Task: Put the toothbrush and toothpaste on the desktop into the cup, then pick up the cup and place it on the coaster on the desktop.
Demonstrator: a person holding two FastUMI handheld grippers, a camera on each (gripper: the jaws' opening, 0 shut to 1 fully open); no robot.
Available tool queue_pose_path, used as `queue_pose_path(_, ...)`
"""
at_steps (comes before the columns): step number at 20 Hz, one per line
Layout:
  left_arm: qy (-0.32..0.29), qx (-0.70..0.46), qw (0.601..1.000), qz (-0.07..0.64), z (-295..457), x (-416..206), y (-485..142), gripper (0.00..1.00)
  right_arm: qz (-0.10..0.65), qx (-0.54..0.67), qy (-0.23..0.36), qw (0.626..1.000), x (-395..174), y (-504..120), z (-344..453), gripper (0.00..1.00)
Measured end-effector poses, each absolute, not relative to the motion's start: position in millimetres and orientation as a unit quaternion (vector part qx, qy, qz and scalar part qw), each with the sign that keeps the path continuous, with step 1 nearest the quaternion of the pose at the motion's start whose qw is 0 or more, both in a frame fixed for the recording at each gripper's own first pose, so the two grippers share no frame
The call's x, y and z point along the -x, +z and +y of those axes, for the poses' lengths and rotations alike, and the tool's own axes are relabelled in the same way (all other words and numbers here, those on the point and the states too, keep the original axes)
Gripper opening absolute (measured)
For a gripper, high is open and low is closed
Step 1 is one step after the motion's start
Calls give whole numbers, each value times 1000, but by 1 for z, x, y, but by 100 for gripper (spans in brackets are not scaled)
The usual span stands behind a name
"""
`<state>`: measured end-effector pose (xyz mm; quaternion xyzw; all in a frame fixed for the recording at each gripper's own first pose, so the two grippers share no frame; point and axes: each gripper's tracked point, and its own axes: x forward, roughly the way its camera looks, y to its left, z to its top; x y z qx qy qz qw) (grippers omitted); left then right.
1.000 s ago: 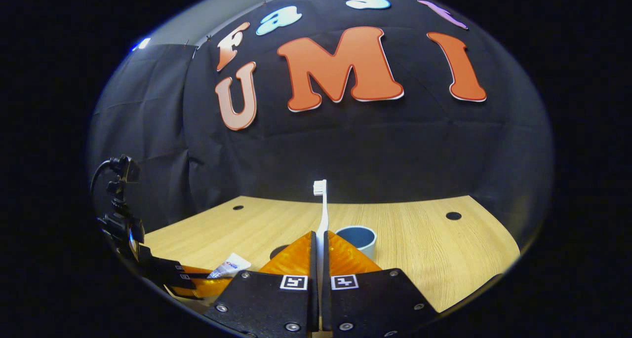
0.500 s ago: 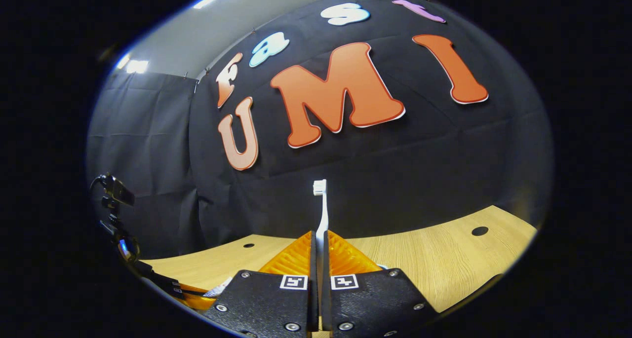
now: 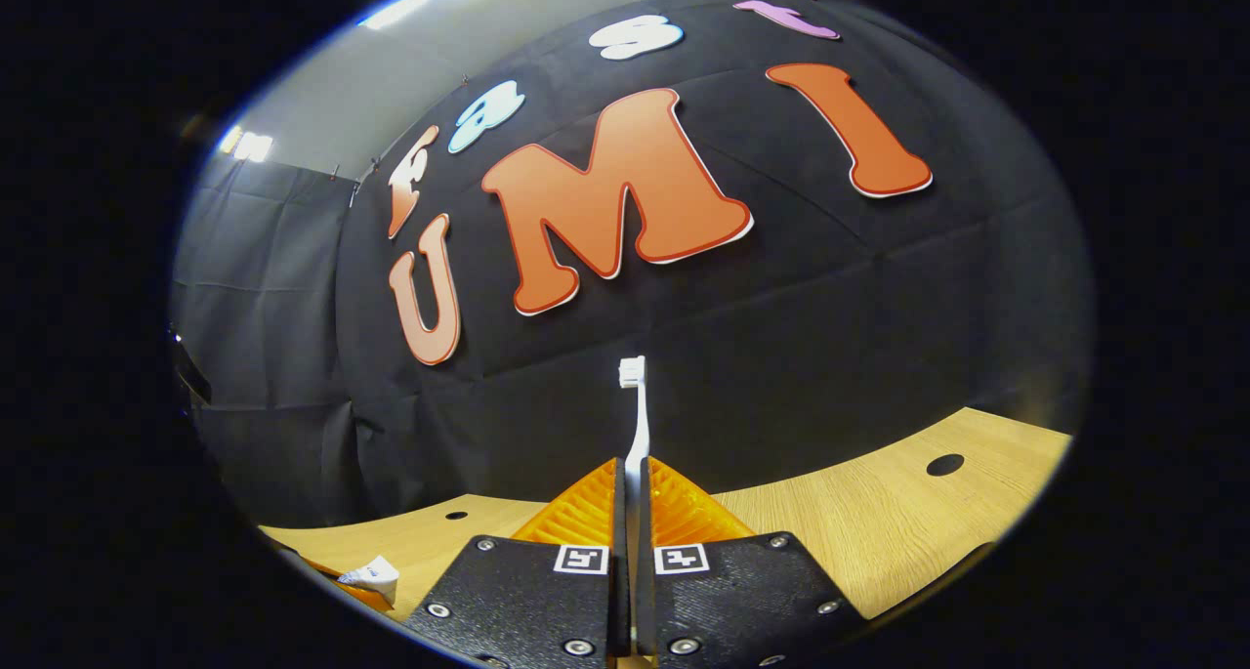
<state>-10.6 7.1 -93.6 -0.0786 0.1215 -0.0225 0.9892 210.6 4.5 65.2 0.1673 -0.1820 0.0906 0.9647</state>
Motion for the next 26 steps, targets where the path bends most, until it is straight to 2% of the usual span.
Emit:
queue_pose_path(4, -20, 85, 989, 116, 9, 17, -84, 18, -201, -157, 82, 963, -221, 70, 2, 3)
queue_pose_path(5, -17, 88, 990, 112, 9, 18, -81, 16, -203, -154, 82, 964, -224, 68, 3, 3)
queue_pose_path(8, -10, 92, 991, 101, 10, 28, -67, 18, -197, -145, 80, 966, -230, 62, 4, 3)
queue_pose_path(15, -2, 87, 994, 60, 8, 53, -19, 16, -179, -129, 89, 971, -236, 43, 17, 4)
queue_pose_path(18, -6, 82, 996, 41, 7, 48, -6, 18, -175, -116, 82, 974, -237, 38, 14, 4)
queue_pose_path(26, -25, 69, 997, -7, 2, 15, 20, 16, -174, -108, 70, 976, -227, 34, 1, 5)
